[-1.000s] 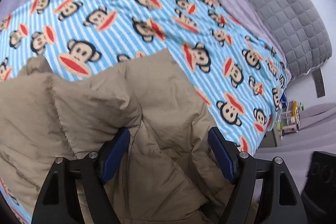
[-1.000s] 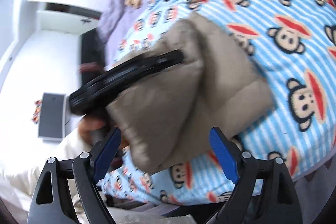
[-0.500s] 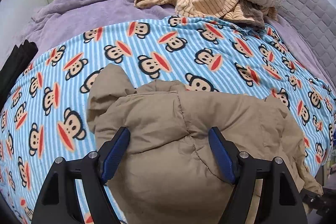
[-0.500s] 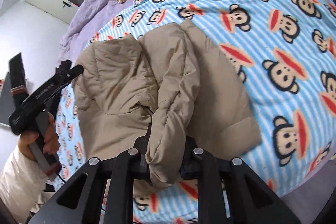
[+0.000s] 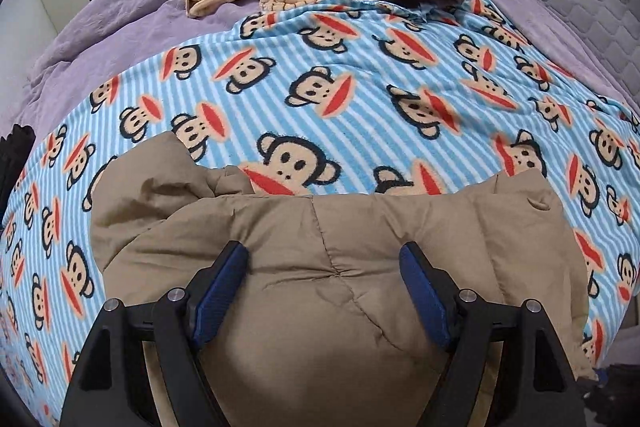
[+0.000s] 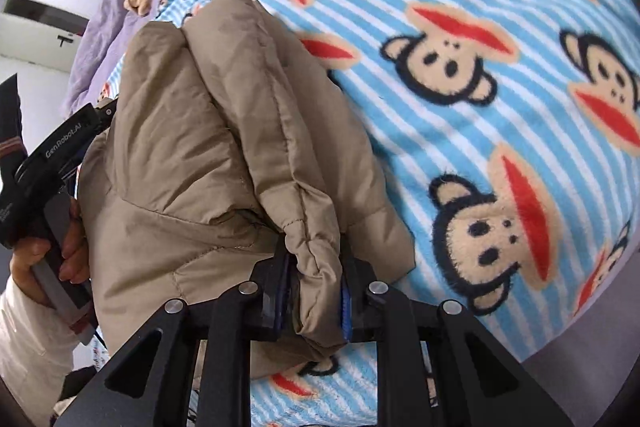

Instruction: Fold large clothes

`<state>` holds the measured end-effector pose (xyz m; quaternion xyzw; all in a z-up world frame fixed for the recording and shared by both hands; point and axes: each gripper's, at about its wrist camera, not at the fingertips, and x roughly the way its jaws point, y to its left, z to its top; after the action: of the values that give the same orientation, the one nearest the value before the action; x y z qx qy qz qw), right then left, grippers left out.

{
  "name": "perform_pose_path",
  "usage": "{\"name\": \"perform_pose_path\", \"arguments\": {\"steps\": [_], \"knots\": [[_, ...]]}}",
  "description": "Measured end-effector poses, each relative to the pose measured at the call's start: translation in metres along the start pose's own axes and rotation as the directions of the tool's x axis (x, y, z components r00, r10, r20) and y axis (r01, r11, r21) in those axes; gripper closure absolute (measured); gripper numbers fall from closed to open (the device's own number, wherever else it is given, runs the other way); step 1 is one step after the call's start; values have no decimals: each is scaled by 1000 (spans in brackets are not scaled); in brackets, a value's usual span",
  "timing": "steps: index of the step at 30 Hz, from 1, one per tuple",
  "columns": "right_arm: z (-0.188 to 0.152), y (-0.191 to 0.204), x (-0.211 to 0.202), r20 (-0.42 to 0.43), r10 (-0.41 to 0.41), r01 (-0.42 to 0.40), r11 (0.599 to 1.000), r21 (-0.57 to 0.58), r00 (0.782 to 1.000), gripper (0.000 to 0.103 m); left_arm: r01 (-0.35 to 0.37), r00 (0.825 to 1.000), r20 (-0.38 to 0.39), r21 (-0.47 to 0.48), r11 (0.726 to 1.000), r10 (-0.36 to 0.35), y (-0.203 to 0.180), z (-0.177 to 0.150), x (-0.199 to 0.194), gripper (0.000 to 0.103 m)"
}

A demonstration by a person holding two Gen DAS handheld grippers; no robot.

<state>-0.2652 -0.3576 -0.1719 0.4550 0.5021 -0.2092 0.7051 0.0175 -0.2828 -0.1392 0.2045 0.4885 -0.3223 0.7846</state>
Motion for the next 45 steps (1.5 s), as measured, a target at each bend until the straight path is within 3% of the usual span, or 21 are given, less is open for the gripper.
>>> {"name": "perform_pose_path", "arguments": {"steps": [1,5,8,11,14,17,21,28,35,36,38,45], "knots": [[3,-1,-3,-10,1,-1,1000,1,1000,80,-1,1000,-3,-2,1000,1,1,0,1,23],[15,-1,-39,47,-48,50,998,-26,998,59,-12,1000,-4,2,1000,12,1,-1,2,23],[26,2,-74,126,0,5,999,-37,992,59,-28,1000,-6,8,1000,28,-1,-1,2,23],[42,21,-85,127,78,-61,989,-132,989,59,-46,999,-10,11,999,46,-2,-1,2,23],[50,48,-66,50,111,-96,967,-238,993,59,-65,998,-18,2,998,65,-2,-1,-1,22],[44,66,-29,-61,62,-78,953,-292,996,59,-81,996,-34,-29,996,80,0,0,-10,22],[35,61,13,-167,8,-60,949,-309,986,59,-93,994,-53,-44,995,91,2,-5,-30,22],[39,62,30,-183,-9,-52,945,-324,983,57,-66,994,-99,-120,991,54,18,-28,-59,22],[27,71,33,-145,-42,-6,950,-313,988,54,-41,992,-126,-167,985,20,37,-53,-82,22],[26,73,33,-138,-50,5,951,-309,989,54,-37,991,-130,-177,984,13,40,-57,-85,19],[22,75,32,-127,-63,23,955,-296,990,52,-35,991,-131,-193,981,9,47,-64,-89,0],[14,80,32,-71,-112,90,963,-256,991,48,-26,992,-129,-173,985,3,61,-86,-98,0]]}}
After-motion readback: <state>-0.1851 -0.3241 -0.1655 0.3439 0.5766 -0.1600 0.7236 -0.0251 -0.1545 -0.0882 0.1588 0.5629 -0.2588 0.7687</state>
